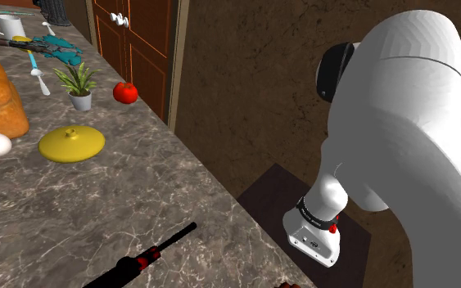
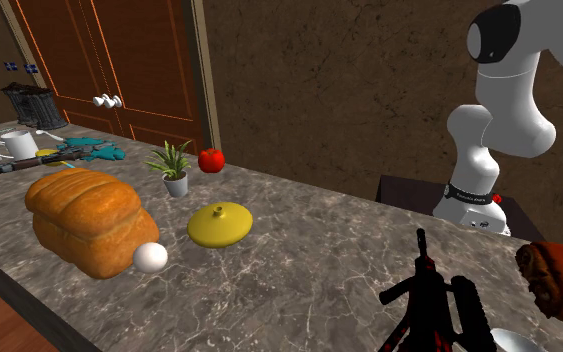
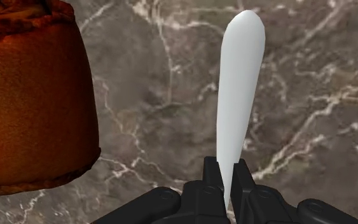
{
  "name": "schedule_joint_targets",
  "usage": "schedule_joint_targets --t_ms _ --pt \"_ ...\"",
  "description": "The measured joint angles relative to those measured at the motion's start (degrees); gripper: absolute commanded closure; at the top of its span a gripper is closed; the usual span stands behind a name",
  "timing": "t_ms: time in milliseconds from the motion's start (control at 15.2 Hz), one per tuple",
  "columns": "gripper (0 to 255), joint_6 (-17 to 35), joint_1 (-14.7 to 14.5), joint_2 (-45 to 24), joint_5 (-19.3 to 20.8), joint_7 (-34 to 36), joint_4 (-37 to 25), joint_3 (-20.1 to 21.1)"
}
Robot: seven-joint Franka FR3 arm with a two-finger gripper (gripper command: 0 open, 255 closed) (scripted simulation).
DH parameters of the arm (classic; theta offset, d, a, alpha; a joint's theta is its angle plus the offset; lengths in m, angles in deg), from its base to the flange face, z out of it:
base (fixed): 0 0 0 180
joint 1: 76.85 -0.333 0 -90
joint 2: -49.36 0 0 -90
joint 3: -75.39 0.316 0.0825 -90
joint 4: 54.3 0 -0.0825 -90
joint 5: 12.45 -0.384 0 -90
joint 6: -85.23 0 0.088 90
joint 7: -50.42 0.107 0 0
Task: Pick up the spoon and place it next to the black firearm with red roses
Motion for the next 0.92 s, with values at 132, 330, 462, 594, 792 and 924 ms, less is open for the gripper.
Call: schedule_joint_targets --t_ms 132,330,462,594,792,924 --pt "255 0.35 -0.06 -0.22 0.22 0.15 0.21 -0.14" --pt "255 0.43 -0.09 -0.28 0.28 0.19 0.24 -0.18" --pt "0 0.44 -0.09 -0.28 0.28 0.19 0.24 -0.18" --pt "0 0.44 -0.09 -0.28 0.28 0.19 0.24 -0.18" --pt "0 0.44 -0.09 -0.28 0.28 0.19 0.24 -0.18" --pt "0 -0.09 -0.03 0.07 -0.08 0.04 -0.06 0.07"
